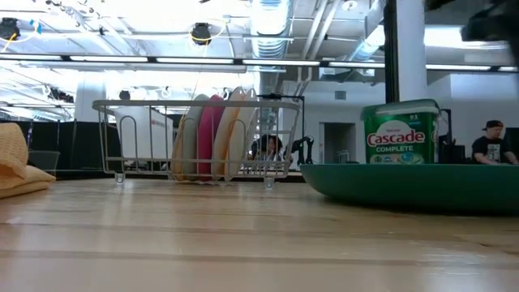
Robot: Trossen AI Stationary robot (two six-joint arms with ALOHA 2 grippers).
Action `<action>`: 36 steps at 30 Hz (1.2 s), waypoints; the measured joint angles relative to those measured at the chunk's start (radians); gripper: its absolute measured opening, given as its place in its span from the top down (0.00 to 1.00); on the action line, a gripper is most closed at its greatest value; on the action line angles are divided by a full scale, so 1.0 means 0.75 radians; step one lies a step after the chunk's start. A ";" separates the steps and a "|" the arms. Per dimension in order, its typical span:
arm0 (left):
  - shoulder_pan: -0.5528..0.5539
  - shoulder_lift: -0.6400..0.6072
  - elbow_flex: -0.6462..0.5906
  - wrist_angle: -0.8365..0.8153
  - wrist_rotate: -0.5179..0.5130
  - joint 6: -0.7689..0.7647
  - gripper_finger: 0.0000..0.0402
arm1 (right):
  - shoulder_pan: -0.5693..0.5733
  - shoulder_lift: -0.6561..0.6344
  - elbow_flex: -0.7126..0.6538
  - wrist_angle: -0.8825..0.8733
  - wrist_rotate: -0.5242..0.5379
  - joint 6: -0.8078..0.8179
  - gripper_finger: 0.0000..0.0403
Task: Sort dishes
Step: Put the white plate into the dish rack
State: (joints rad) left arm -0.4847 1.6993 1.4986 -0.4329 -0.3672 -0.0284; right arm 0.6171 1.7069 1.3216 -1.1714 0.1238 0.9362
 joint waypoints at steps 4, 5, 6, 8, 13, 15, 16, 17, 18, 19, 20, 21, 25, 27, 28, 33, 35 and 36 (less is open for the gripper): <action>0.000 0.003 0.000 -0.002 -0.035 0.023 0.67 | 0.087 -0.001 -0.003 -0.152 0.006 0.066 1.00; 0.005 0.004 0.000 0.001 -0.038 0.033 0.67 | 0.102 -0.001 -0.010 -0.170 0.030 0.085 1.00; 0.008 0.004 0.000 0.008 -0.042 0.042 0.67 | 0.115 -0.001 -0.023 -0.175 0.066 0.106 1.00; 0.018 0.004 0.000 0.008 -0.055 0.041 0.67 | 0.121 -0.001 -0.055 -0.174 0.138 0.116 1.00; 0.045 0.006 0.000 0.042 -0.072 -0.023 0.67 | 0.074 0.000 -0.129 -0.165 0.135 0.112 1.00; 0.047 0.006 0.000 0.050 -0.071 -0.024 0.67 | 0.047 0.000 -0.163 -0.165 0.131 0.107 1.00; 0.047 0.006 0.000 0.050 -0.071 -0.024 0.67 | 0.032 -0.001 -0.180 -0.163 0.130 0.103 1.00; 0.046 0.006 0.000 0.047 -0.070 -0.024 0.67 | 0.021 0.000 -0.198 -0.154 0.128 0.102 1.00; 0.046 0.006 0.000 0.043 -0.070 -0.024 0.67 | 0.009 -0.001 -0.218 -0.140 0.128 0.101 1.00; 0.047 0.006 0.000 0.040 -0.070 -0.025 0.67 | 0.000 -0.001 -0.236 -0.128 0.126 0.101 1.00; 0.047 0.006 0.000 0.034 -0.070 -0.025 0.67 | -0.008 0.000 -0.250 -0.123 0.120 0.092 1.00; 0.048 0.006 0.000 0.028 -0.071 -0.026 0.67 | -0.012 0.000 -0.261 -0.122 0.114 0.081 1.00; 0.048 0.006 0.000 0.008 -0.070 -0.028 0.67 | -0.014 0.000 -0.297 -0.090 0.111 0.045 1.00; 0.048 0.006 0.000 -0.003 -0.071 -0.028 0.67 | -0.013 0.000 -0.314 -0.094 0.111 0.035 1.00; 0.048 0.006 0.000 -0.007 -0.075 -0.028 0.67 | -0.014 0.000 -0.321 -0.096 0.111 0.032 1.00; 0.049 0.006 0.000 -0.007 -0.082 -0.035 0.67 | -0.013 0.000 -0.346 -0.105 0.111 0.032 1.00; 0.049 0.006 0.000 -0.007 -0.082 -0.044 0.67 | -0.005 0.000 -0.346 -0.096 0.111 0.032 1.00; 0.049 0.006 0.000 -0.007 -0.082 -0.048 0.67 | -0.002 0.000 -0.346 -0.089 0.111 0.032 1.00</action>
State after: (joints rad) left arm -0.4477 1.7035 1.4986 -0.4381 -0.4286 -0.0646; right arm 0.6157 1.7068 1.0618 -1.2383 0.2073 0.9600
